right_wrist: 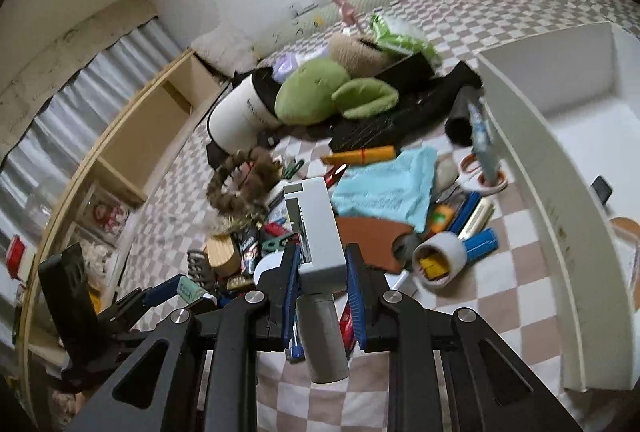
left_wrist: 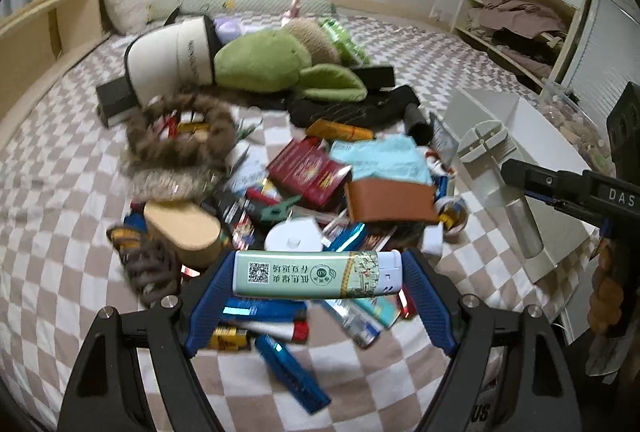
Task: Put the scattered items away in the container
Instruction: 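Close the left gripper on the green tube while the right gripper grasps the white plastic tool, then carry the white tool over the box with the right gripper while the left lifts the tube, then open the right gripper to drop the white plastic tool into the box, then open the left gripper to drop the green tube into the box, then withdraw both tools from the box back over the scattered items, then lower the left gripper onto the dark claw clip while the right lowers onto the white power bank, then close the left gripper on the claw clip while the right grasps the power bank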
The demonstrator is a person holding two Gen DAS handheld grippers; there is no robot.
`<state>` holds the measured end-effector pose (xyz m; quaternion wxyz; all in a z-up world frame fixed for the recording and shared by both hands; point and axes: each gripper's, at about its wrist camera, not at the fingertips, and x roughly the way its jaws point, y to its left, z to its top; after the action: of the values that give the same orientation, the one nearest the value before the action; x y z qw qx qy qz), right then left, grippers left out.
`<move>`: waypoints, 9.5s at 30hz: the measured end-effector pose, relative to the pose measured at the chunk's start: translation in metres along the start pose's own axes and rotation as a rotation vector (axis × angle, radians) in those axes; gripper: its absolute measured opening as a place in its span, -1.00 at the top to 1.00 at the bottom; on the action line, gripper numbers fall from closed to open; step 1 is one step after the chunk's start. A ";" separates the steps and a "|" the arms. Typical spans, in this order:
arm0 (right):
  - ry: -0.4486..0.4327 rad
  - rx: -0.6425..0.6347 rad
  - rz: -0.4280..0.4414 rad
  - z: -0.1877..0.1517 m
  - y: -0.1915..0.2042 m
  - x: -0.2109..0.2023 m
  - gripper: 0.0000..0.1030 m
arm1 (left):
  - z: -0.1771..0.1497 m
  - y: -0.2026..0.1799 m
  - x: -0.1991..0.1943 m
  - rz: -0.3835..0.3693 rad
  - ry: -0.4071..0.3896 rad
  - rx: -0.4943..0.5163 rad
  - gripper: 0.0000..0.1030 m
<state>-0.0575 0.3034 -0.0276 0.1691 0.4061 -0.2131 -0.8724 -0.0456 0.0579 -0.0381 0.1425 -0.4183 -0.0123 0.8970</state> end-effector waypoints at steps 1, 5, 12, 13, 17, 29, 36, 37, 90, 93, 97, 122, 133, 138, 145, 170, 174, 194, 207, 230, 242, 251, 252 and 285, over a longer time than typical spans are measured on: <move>-0.013 0.002 -0.003 0.004 -0.002 -0.005 0.54 | 0.005 -0.004 -0.001 -0.006 -0.008 0.008 -0.62; -0.066 0.006 -0.018 0.020 -0.011 -0.024 0.54 | 0.021 -0.019 -0.002 -0.022 -0.038 0.039 -0.62; -0.155 -0.006 -0.064 0.049 -0.026 -0.060 0.54 | 0.051 -0.056 -0.003 -0.066 -0.085 0.109 -0.62; -0.165 -0.009 -0.072 0.052 -0.029 -0.064 0.54 | 0.057 -0.063 -0.003 -0.074 -0.093 0.123 -0.62; -0.201 -0.026 -0.113 0.066 -0.038 -0.081 0.54 | 0.072 -0.085 -0.003 -0.098 -0.117 0.159 -0.62; -0.245 -0.009 -0.248 0.089 -0.098 -0.121 0.54 | 0.103 -0.151 0.012 -0.186 -0.141 0.242 -0.62; -0.143 0.038 -0.316 0.084 -0.141 -0.115 0.54 | 0.108 -0.193 0.033 -0.240 -0.118 0.286 -0.62; -0.115 0.044 -0.319 0.081 -0.145 -0.112 0.54 | 0.108 -0.198 0.036 -0.245 -0.115 0.292 -0.62; 0.079 0.231 -0.478 0.063 -0.211 -0.097 -0.19 | 0.062 -0.301 0.104 -0.359 0.050 0.507 -0.62; 0.077 0.253 -0.479 0.062 -0.214 -0.098 -0.19 | 0.060 -0.305 0.105 -0.377 0.069 0.531 -0.62; 0.073 0.282 -0.474 0.062 -0.217 -0.099 -0.19 | 0.058 -0.306 0.105 -0.386 0.076 0.543 -0.62; -0.115 0.238 -0.525 0.066 -0.190 -0.123 -1.00 | 0.071 -0.283 0.068 -0.386 0.012 0.462 -1.00; -0.187 0.206 -0.507 0.068 -0.166 -0.129 -1.00 | 0.080 -0.249 0.049 -0.372 -0.016 0.393 -1.00; -0.217 0.185 -0.483 0.067 -0.148 -0.131 -1.00 | 0.084 -0.232 0.040 -0.356 -0.035 0.364 -1.00; -0.268 0.111 -0.448 0.064 -0.116 -0.129 -1.00 | 0.086 -0.203 0.028 -0.321 -0.049 0.334 -1.00; -0.077 -0.285 -0.207 0.012 0.008 -0.026 -1.00 | 0.051 -0.004 -0.024 0.004 -0.073 0.101 -1.00; -0.011 -0.339 -0.174 -0.002 0.013 -0.006 -1.00 | 0.038 0.020 -0.021 0.029 -0.032 0.084 -1.00; 0.176 -0.383 -0.161 -0.030 0.019 0.052 -1.00 | -0.037 0.079 0.029 0.031 0.183 0.061 -0.84; 0.248 -0.341 -0.160 -0.041 0.006 0.063 -1.00 | -0.041 0.095 0.023 0.042 0.185 -0.021 -0.36; 0.271 -0.327 -0.158 -0.045 0.003 0.065 -1.00 | -0.029 0.134 0.053 0.171 0.201 -0.138 0.07; 0.242 -0.309 -0.130 -0.035 -0.014 0.065 -1.00 | -0.038 0.144 0.030 0.170 0.200 -0.173 0.27; 0.310 -0.468 0.043 -0.026 -0.004 0.079 -1.00 | -0.041 0.139 0.040 0.171 0.219 -0.149 0.27; 0.321 -0.455 0.056 -0.025 -0.005 0.082 -1.00 | -0.041 0.139 0.040 0.172 0.219 -0.146 0.27; 0.485 -0.563 -0.028 -0.046 -0.002 0.101 -0.01 | -0.038 0.134 0.045 0.204 0.215 -0.135 0.26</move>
<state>-0.0837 0.2469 -0.1195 0.3081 0.5412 0.0870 -0.7775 -0.0770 -0.0626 -0.1151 0.0226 -0.5198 -0.0145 0.8539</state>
